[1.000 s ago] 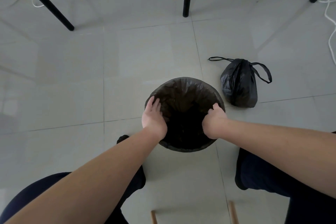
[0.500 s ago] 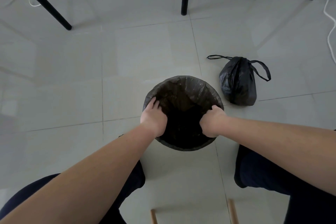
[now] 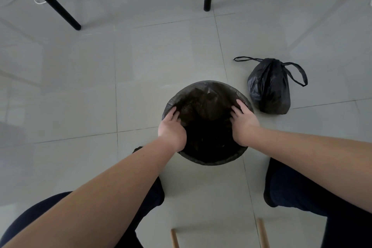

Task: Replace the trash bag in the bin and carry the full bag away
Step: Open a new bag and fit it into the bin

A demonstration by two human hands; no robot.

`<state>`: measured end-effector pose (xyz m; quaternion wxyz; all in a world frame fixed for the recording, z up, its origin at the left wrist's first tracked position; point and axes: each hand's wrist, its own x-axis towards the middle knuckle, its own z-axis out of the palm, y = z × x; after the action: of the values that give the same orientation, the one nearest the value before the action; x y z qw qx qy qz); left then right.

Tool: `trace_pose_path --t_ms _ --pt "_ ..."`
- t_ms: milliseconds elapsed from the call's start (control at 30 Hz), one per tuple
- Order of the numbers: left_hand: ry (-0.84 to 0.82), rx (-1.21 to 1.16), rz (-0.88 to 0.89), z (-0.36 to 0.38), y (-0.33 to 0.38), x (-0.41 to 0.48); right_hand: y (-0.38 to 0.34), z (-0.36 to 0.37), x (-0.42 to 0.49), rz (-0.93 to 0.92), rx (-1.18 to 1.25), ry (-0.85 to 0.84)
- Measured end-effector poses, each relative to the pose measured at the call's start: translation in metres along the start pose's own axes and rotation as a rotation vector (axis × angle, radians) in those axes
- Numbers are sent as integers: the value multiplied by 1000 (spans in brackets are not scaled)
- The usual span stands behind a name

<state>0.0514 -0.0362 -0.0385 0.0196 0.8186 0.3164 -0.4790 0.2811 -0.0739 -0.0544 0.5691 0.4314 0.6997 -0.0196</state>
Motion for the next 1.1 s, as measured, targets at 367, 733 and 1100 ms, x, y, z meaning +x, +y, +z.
trace_pose_path --t_ms 367,733,1100 --pt "-40 -49 -29 -4 11 3 -2 -7 -4 43 103 117" --pt "105 -60 -118 -19 -4 -2 6 -28 -2 88 199 244" --pt "273 -279 -85 -32 14 0 4 -33 -9 -97 332 248"
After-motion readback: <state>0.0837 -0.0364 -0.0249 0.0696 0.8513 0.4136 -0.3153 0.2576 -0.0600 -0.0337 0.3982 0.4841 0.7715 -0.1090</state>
